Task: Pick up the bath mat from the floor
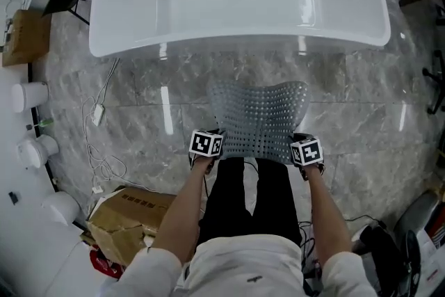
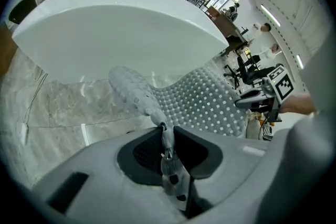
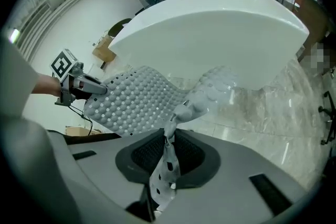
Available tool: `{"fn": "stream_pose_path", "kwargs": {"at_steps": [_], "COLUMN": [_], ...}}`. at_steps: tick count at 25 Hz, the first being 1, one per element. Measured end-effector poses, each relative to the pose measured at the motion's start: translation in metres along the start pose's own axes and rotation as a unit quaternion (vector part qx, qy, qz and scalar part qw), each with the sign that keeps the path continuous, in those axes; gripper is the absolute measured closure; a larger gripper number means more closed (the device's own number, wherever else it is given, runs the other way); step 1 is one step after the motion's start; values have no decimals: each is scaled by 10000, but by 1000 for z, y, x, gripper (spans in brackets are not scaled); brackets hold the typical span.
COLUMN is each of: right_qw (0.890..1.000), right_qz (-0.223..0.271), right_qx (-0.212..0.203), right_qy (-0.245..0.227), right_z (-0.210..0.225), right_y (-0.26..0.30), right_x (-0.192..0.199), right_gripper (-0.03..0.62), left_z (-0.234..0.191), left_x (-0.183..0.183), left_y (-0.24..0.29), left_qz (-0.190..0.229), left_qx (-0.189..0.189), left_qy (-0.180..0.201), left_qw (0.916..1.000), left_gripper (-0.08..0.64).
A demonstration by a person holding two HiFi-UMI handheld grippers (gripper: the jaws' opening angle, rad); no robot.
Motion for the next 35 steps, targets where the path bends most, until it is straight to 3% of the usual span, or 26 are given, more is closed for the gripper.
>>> {"fn": "stream_pose_path", "kwargs": {"at_steps": [5,13,17,21,24,28,35], "right_qw": [9993,9949,9898,9809,9702,9475,8826], "right_qz": [324,699,1033,1541,1997,2638,3971], "right_qx": [166,697,880,1038,1175,1450,1900], "right_qy": [-105,-189,-437,-577,-712,-1081,-1651], "right_z": [1,-6,-15,-31,-43,-62,-99], "right_y": [-42,-110,-144,-180,-214,-269,-379], "right_x": [-19,-30,-47,-78,-108,-151,-221], "right_gripper": [534,535,537,538,538,538,538], "left_z": [11,-15,-26,-42,-48,-51,-38], "left_x": [-15,3,-7,-36,-61,-90,-147], "left_y": [-37,-108,-142,-196,-239,-294,-417], "left_qz": [357,989,1277,1840,2334,3009,4488], "left_qx": [-42,-168,-283,-373,-440,-564,-697], "left_qy": [107,-610,-457,-242,-54,79,325], "left_qw": [9993,9931,9904,9819,9714,9520,8903], "left_gripper": [489,489,489,489,489,489,492]}}
Point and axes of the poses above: the fingertips, and each gripper's own axes: y forward along the fingers, z to its right, x out of its underside, the point moved 7 cm from there along -y, backward along the fingers, and after that the axes turned 3 degrees about -x, right-handed, at the moved point
